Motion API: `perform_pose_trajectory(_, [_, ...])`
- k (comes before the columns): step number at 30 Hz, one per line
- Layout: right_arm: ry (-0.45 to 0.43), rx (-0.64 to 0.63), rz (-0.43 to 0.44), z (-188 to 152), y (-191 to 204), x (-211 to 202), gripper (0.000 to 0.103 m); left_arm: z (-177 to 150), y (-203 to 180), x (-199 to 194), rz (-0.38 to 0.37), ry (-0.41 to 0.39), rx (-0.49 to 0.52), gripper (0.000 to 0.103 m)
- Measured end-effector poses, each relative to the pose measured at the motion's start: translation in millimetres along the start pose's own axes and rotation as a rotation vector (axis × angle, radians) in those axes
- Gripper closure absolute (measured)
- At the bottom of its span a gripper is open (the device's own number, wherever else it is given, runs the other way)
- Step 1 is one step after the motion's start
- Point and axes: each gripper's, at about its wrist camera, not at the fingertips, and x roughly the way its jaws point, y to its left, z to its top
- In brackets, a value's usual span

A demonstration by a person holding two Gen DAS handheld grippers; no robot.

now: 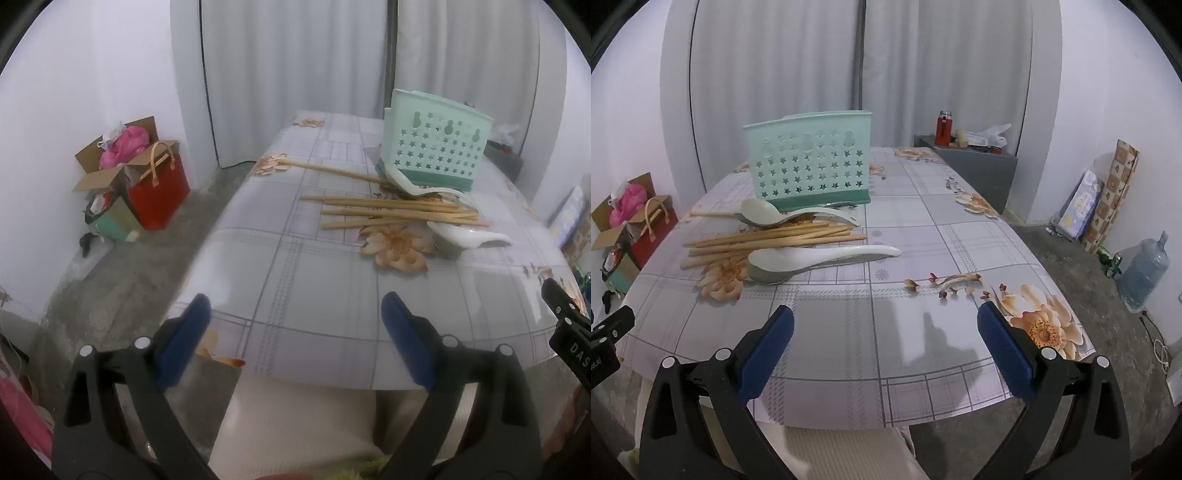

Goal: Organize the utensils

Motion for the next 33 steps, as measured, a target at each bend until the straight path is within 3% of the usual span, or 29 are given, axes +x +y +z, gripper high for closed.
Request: perform_pose_trajectory(33, [-0.006,0.001,0.002,0.1,-1.8,-0.8,0.006,1.0,-5.4,1.3,0.003,-0.002,0.003,0.014])
